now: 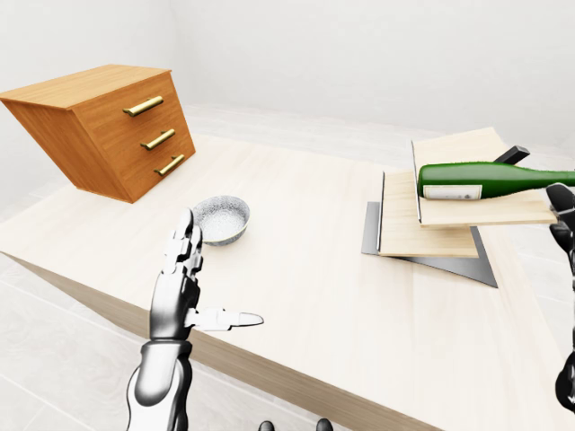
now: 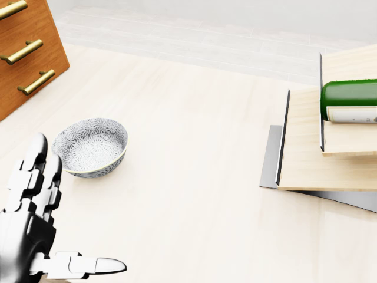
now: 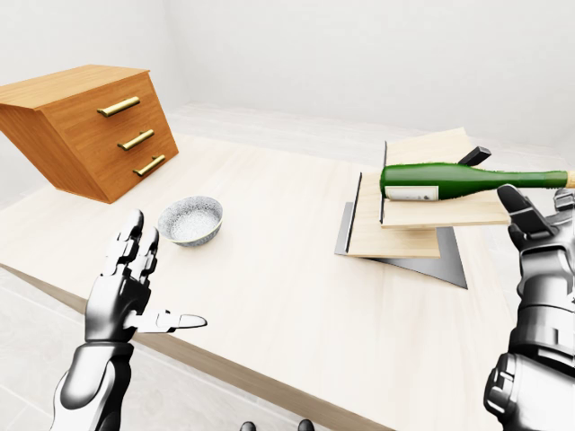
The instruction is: Put the wine bottle on the wine rack.
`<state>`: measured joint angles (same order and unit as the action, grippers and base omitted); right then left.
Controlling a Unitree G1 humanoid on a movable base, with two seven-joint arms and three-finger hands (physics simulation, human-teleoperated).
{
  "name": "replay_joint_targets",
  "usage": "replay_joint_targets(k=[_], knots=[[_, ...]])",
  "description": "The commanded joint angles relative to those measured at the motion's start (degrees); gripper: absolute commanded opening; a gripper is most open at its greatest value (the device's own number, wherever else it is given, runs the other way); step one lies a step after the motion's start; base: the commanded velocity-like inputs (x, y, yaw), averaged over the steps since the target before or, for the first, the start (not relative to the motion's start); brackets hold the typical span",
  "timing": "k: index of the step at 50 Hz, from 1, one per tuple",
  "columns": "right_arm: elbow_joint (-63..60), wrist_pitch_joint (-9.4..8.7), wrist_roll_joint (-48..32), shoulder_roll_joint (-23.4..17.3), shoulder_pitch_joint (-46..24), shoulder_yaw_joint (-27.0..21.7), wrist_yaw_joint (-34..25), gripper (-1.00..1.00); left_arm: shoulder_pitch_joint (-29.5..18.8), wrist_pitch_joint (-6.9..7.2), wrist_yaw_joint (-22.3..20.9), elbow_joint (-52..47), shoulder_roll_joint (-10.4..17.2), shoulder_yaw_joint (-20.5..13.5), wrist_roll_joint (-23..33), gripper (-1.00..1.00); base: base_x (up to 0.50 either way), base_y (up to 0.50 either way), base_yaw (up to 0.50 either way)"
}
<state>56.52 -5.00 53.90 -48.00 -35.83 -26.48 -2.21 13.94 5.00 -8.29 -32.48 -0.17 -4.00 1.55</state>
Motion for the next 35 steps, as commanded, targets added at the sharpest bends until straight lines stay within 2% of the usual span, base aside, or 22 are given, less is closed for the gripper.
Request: replay_joint_targets(k=[1,14,29,35], knots=[[-7.7,0.00,2.2,-0.1,4.6,-2.1,1.9,1.00,0.0,0.00,-0.1,0.8,0.1,-0.2,-0.2,1.00,0.00,0.00,0.00],[-26.0,0.00,7.9,0.8,18.5,-10.9,5.9,1.00,0.3,0.00,-0.4,-0.2,0.0,-0.6,-0.4,1.00,0.00,0.00,0.00],[-43.7,0.00,14.4,1.1,25.5,-21.4,13.1,1.00,0.4,0.00,-0.3,-2.2,-0.1,-0.3,-0.1,1.00,0.00,0.00,0.00],[-54.2,0.00,20.2,1.6,27.3,-26.1,19.5,1.00,0.0,0.00,-0.3,-3.7,-0.1,-0.1,0.0,1.00,0.00,0.00,0.00]])
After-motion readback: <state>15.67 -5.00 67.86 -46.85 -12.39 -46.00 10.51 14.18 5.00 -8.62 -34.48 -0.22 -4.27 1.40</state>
